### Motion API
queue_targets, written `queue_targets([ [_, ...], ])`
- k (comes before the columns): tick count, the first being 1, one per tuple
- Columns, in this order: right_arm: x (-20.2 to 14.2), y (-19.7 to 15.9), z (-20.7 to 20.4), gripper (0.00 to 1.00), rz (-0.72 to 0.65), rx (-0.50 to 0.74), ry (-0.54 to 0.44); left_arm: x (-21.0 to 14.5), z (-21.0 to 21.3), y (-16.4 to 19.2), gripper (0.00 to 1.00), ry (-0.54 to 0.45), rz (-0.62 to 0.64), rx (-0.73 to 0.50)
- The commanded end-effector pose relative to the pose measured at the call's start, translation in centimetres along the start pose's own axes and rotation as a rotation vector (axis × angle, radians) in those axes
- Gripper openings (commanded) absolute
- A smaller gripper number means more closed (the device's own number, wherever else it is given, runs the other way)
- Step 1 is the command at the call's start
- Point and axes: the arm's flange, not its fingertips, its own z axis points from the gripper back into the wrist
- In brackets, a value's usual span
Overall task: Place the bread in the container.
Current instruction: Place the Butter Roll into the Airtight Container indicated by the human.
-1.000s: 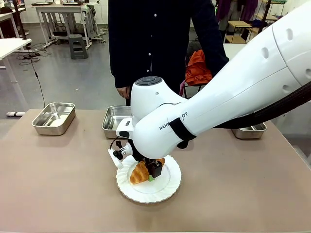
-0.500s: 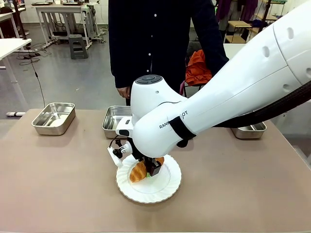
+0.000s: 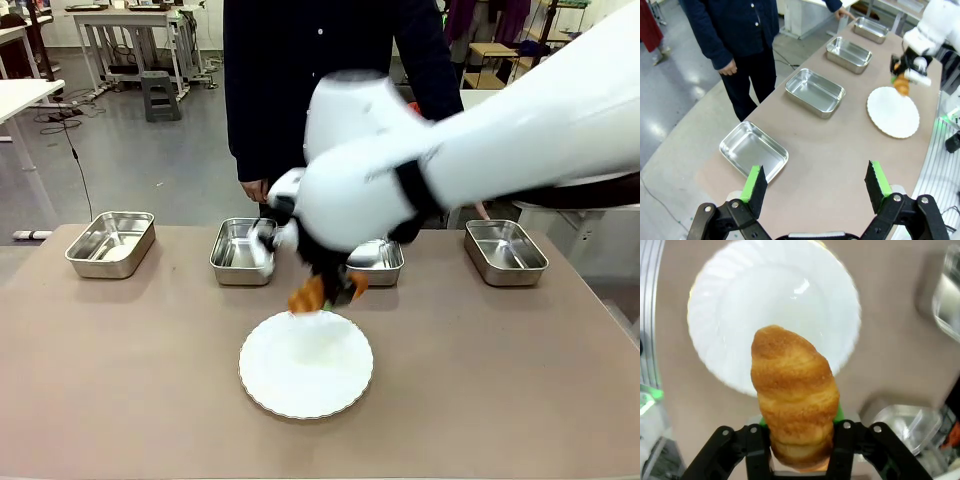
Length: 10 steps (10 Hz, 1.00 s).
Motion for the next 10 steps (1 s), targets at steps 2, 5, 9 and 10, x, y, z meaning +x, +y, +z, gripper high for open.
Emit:
queue_targets([
  [2, -8.4, -0.9, 8.9, 0.42, -0.305, -0.102, -0.003, 0.0, 0.1, 0.0, 1.0, 0.003, -0.005, 0.002],
  [5, -18.4, -3.7, 13.5, 0.42, -0.852, -0.086, -0.103, 0.0, 0.1, 0.0, 1.0, 0.003, -0.005, 0.002],
  [9, -29.8, -6.7, 10.9, 0.42, -1.556, -0.007, -0.02, 0.0, 0.1, 0.0, 1.0, 0.003, -0.005, 0.002],
  [10, -30.9, -6.5, 10.3, 0.42, -1.616, 0.02, 0.017, 0.0, 0.1, 0.0, 1.0, 0.003, -0.005, 0.002],
])
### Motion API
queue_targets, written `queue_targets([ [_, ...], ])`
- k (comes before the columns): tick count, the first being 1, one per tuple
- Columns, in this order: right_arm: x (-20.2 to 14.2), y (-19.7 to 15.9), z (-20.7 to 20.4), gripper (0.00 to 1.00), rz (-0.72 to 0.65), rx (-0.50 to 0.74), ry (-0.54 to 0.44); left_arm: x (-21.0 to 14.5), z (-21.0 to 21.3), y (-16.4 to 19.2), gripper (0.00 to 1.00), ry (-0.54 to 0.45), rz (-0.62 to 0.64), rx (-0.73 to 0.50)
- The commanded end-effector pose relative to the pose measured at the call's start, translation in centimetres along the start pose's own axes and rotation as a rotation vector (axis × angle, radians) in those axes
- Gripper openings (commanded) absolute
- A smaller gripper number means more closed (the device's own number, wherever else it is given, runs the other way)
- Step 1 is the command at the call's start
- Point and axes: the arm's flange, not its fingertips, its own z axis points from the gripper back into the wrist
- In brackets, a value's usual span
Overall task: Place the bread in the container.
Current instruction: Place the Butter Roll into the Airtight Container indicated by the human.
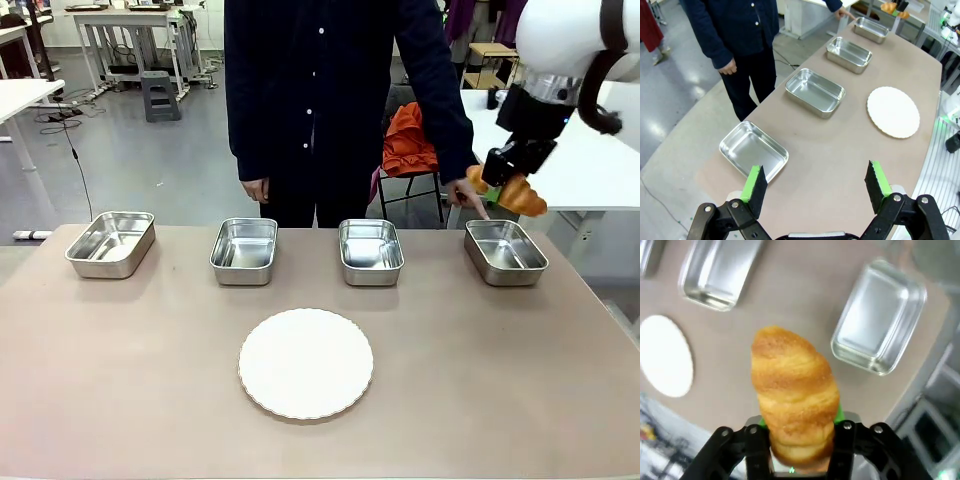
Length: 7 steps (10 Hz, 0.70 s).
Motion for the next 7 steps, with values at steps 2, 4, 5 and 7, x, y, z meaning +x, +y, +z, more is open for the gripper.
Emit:
queue_targets([
  [2, 0.0, 0.0, 0.0, 0.42, 0.0, 0.0, 0.0, 0.0, 0.1, -0.1, 1.0, 0.003, -0.006, 0.002],
  [4, 0.0, 0.0, 0.0, 0.42, 0.0, 0.0, 0.0, 0.0, 0.1, -0.1, 1.0, 0.003, -0.006, 0.002],
  [5, 0.1, 0.1, -0.7, 0.42, -0.067, 0.012, 0.028, 0.0, 0.1, -0.1, 1.0, 0.003, -0.006, 0.002],
  [7, 1.9, -4.8, -3.3, 0.42, -0.337, -0.022, 0.048, 0.0, 0.1, -0.1, 1.0, 0.003, -0.006, 0.002],
])
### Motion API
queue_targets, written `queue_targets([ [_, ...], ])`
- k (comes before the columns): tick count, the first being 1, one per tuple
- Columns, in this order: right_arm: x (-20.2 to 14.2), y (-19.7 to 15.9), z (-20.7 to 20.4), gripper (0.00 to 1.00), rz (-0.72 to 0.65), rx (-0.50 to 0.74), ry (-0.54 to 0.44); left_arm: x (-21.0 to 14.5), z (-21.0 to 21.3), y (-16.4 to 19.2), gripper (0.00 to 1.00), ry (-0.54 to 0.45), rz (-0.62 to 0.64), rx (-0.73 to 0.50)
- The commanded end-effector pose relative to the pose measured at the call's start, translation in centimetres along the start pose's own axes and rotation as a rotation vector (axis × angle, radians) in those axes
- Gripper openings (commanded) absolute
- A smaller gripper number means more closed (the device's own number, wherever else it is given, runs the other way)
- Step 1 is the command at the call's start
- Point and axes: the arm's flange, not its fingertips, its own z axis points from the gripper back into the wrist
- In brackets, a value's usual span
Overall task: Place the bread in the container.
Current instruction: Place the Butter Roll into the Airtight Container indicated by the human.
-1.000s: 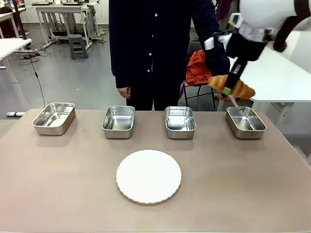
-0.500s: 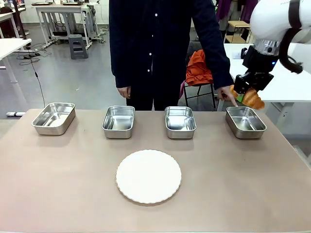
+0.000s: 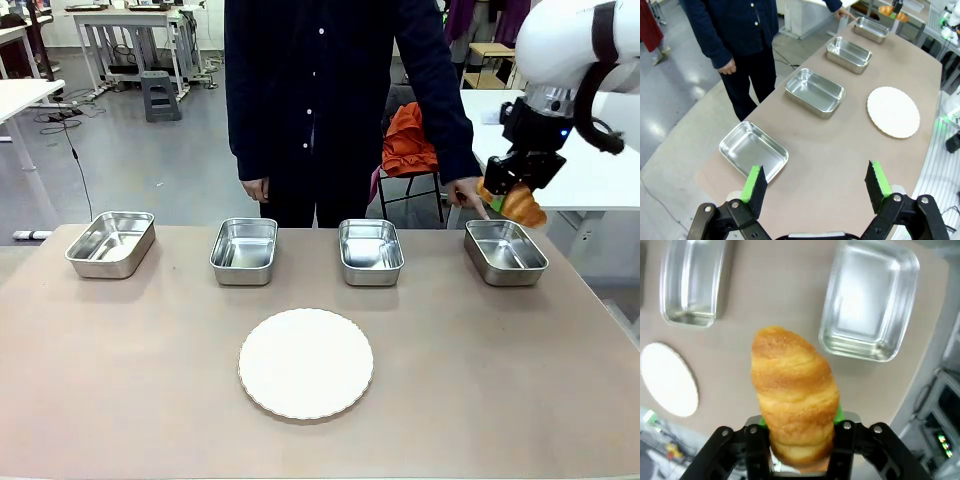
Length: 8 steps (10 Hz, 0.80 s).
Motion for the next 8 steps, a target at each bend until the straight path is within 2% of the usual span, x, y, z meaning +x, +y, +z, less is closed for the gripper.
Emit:
queue_targets([
  [1, 2.8, -3.3, -2.2, 0.42, -0.256, -0.033, -0.025, 0.0, 0.1, 0.0, 1.0, 0.003, -0.006, 0.002],
  [4, 4.3, -5.8, -5.8, 0.42, -0.331, -0.052, -0.007, 0.0, 0.1, 0.0, 1.0, 0.003, -0.006, 0.002],
  [6, 5.3, -6.6, -8.2, 0.42, -0.34, -0.042, 0.003, 0.0, 0.1, 0.0, 1.0, 0.003, -0.006, 0.002],
  [8, 6.0, -6.8, -10.1, 0.42, -0.352, -0.094, -0.013, 0.0, 0.1, 0.0, 1.0, 0.003, -0.006, 0.002],
])
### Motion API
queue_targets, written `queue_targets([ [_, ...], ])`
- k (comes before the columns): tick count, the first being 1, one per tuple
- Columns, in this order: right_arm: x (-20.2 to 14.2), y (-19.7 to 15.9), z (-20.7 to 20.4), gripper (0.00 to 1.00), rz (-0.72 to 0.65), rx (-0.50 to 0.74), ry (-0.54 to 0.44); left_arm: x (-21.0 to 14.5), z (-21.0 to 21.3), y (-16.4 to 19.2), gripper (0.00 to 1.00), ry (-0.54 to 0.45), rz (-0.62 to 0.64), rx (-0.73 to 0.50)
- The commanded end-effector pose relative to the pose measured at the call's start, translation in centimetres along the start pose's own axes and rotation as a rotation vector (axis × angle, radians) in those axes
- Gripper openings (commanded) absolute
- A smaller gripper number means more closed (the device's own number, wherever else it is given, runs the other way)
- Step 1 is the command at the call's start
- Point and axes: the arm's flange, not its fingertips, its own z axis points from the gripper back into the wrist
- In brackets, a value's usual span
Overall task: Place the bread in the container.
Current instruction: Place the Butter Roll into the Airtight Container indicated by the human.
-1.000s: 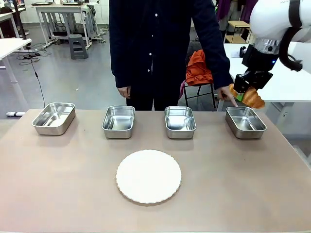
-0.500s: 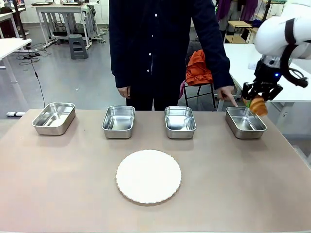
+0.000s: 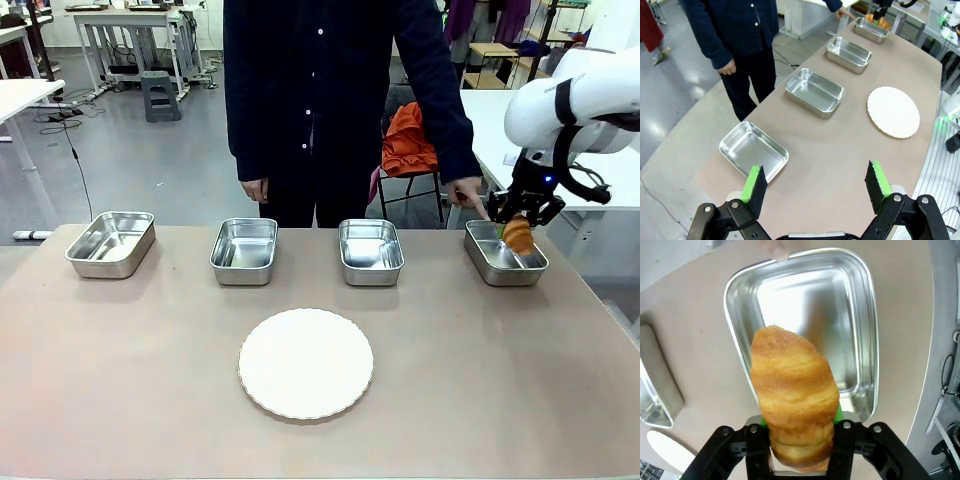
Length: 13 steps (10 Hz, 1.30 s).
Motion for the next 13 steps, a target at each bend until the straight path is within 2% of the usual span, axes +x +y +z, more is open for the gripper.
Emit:
queue_targets([
  [1, 1.0, 0.6, -0.8, 0.42, -0.03, -0.063, -0.045, 0.0, 0.1, 0.0, 1.0, 0.003, -0.006, 0.002],
  [5, 1.3, 0.7, -2.3, 0.42, -0.03, -0.032, -0.076, 0.0, 0.1, 0.0, 1.0, 0.003, -0.006, 0.002],
  [6, 1.4, 0.6, -2.4, 0.99, -0.017, -0.062, -0.078, 0.0, 0.1, 0.0, 1.0, 0.003, -0.006, 0.002],
  [11, 1.4, 0.6, -2.0, 1.0, -0.034, -0.053, -0.1, 0.0, 0.1, 0.0, 1.0, 0.003, -0.006, 0.002],
  [13, 1.2, 0.4, -1.6, 1.0, -0.055, -0.053, -0.141, 0.0, 0.1, 0.0, 1.0, 0.003, -0.006, 0.002],
])
